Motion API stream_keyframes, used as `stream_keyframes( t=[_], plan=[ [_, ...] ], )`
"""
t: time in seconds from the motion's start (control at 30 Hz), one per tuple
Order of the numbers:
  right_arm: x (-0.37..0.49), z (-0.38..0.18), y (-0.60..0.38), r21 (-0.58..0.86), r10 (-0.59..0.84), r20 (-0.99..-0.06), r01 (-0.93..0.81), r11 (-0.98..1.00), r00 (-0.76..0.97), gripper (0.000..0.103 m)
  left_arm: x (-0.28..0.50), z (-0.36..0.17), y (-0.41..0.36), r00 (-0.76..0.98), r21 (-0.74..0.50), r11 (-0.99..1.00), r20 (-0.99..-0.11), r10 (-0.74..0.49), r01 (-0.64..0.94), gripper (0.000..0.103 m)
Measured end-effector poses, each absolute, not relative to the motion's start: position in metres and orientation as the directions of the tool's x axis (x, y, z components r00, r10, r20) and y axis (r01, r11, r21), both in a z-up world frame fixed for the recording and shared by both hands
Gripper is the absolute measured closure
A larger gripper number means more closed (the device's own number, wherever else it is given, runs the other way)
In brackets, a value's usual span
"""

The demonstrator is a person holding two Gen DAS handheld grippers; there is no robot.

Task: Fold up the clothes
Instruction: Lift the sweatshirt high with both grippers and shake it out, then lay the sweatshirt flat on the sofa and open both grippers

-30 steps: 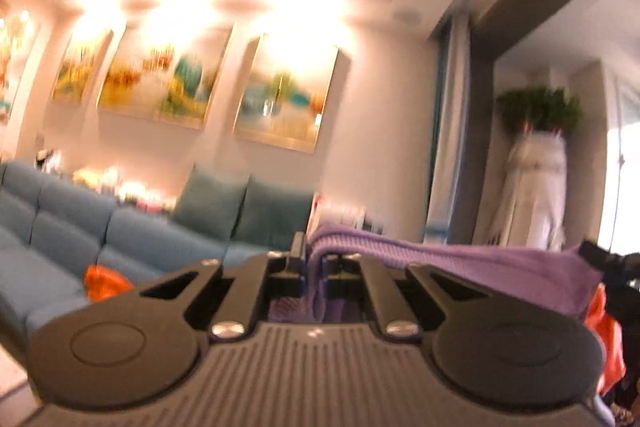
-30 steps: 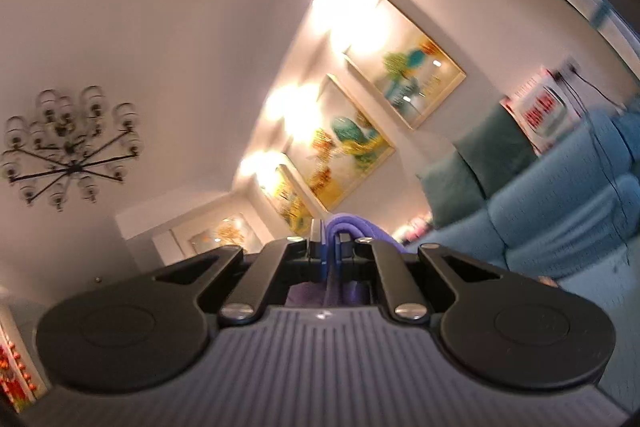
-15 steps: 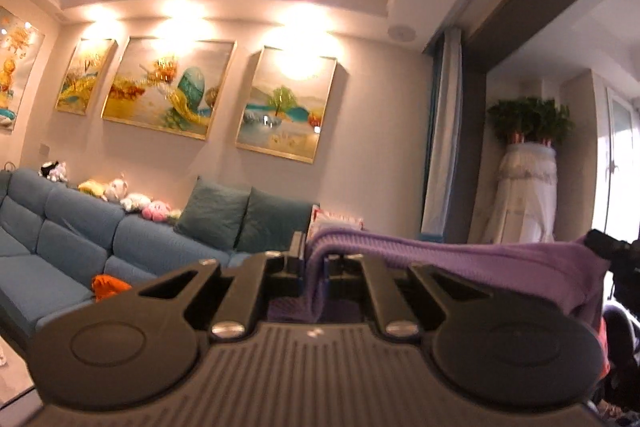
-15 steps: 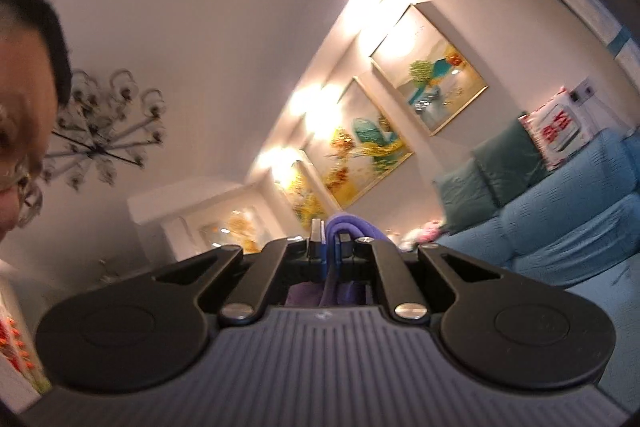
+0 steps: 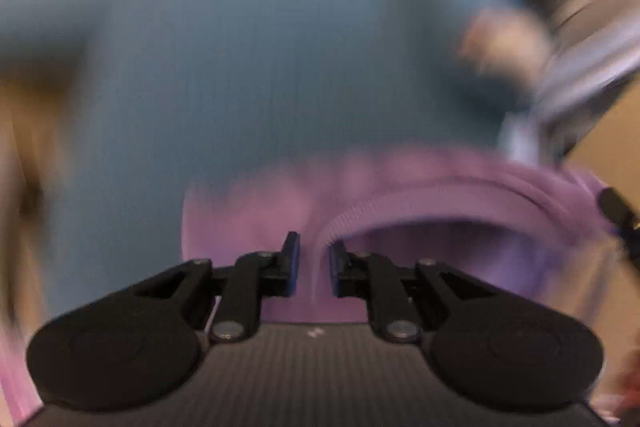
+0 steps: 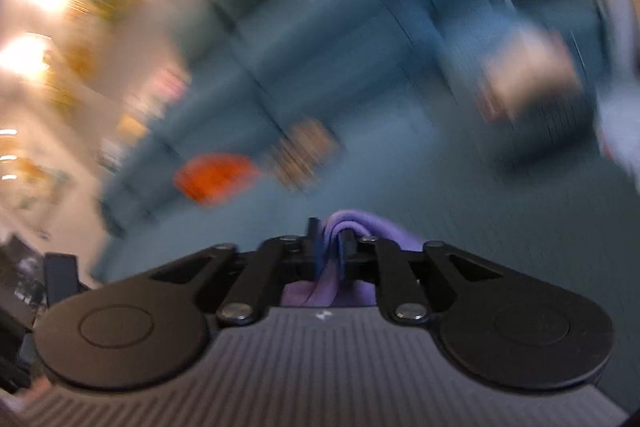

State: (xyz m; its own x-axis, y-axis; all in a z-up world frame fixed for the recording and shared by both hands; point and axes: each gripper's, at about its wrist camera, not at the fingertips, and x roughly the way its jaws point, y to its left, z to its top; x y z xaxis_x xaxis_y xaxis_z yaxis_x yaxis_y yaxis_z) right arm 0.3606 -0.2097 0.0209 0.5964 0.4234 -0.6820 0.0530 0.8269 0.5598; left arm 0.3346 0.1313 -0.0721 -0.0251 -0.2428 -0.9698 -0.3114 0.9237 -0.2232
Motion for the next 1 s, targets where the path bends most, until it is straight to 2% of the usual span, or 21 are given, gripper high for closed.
stream_keyframes(
  t=[0.03, 0.07, 0.1, 0.13, 0.17, 0.23, 0.33, 0.47, 0.57, 0.73, 0.77, 0.8, 0.83, 0.93, 1.0],
  plan=[
    [0.369, -0.013, -0.210, 0.527, 0.392, -0.742, 0.111, 0.843, 0.543, 0.066, 0.326, -0.082, 0.133, -0.021, -0.189, 0.933, -0.979, -0.204, -0.306, 0.083],
    [0.361, -0.031, -0.212, 0.503, 0.367, -0.762, 0.130, 0.855, 0.534, 0.053, 0.312, -0.094, 0.134, 0.010, -0.152, 0.946, -0.988, -0.155, -0.286, 0.077],
    [0.347, -0.042, -0.213, 0.513, 0.376, -0.755, 0.126, 0.849, 0.538, 0.033, 0.293, -0.104, 0.134, 0.055, -0.126, 0.957, -0.992, -0.116, -0.259, 0.055],
    [0.322, -0.057, -0.215, 0.531, 0.399, -0.743, 0.111, 0.840, 0.537, 0.024, 0.281, -0.109, 0.135, 0.075, -0.119, 0.961, -0.992, -0.104, -0.250, 0.030],
    [0.307, -0.063, -0.215, 0.529, 0.405, -0.744, 0.097, 0.843, 0.532, 0.019, 0.262, -0.117, 0.138, 0.097, -0.106, 0.962, -0.992, -0.084, -0.251, 0.023],
    [0.248, -0.084, -0.219, 0.476, 0.391, -0.778, 0.056, 0.878, 0.491, 0.019, 0.214, -0.140, 0.147, 0.123, -0.078, 0.957, -0.991, -0.045, -0.279, 0.020],
    [0.177, -0.108, -0.226, 0.412, 0.357, -0.849, 0.066, 0.909, 0.389, 0.018, 0.161, -0.176, 0.166, 0.065, -0.075, 0.928, -0.996, -0.054, -0.364, 0.020],
    [0.102, -0.120, -0.223, 0.391, 0.369, -0.897, 0.048, 0.919, 0.242, 0.018, 0.106, -0.212, 0.186, 0.003, -0.043, 0.906, -0.999, -0.046, -0.420, 0.020],
    [0.065, -0.122, -0.209, 0.358, 0.354, -0.919, -0.010, 0.934, 0.173, 0.019, 0.082, -0.237, 0.177, -0.047, -0.045, 0.944, -0.997, -0.064, -0.328, 0.021],
    [0.039, -0.124, -0.198, 0.360, 0.354, -0.927, 0.031, 0.932, 0.119, 0.019, 0.075, -0.274, 0.163, -0.165, 0.043, 0.984, -0.986, 0.014, -0.171, 0.021],
    [0.036, -0.126, -0.195, 0.364, 0.358, -0.928, 0.042, 0.930, 0.103, 0.019, 0.075, -0.277, 0.166, -0.173, 0.039, 0.984, -0.985, 0.008, -0.175, 0.024],
    [0.036, -0.127, -0.193, 0.363, 0.358, -0.929, 0.035, 0.931, 0.098, 0.019, 0.075, -0.280, 0.171, -0.178, 0.027, 0.983, -0.984, -0.006, -0.183, 0.044],
    [0.034, -0.125, -0.186, 0.358, 0.356, -0.930, 0.011, 0.934, 0.091, 0.019, 0.076, -0.281, 0.175, -0.181, 0.026, 0.981, -0.983, -0.009, -0.190, 0.082],
    [0.029, -0.114, -0.171, 0.337, 0.342, -0.934, -0.065, 0.939, 0.098, 0.019, 0.077, -0.260, 0.211, -0.126, 0.061, 0.945, -0.992, 0.021, -0.321, 0.099],
    [0.029, -0.107, -0.170, 0.333, 0.338, -0.935, -0.067, 0.941, 0.105, 0.019, 0.076, -0.239, 0.231, -0.069, 0.070, 0.936, -0.996, 0.049, -0.345, 0.100]
  ],
)
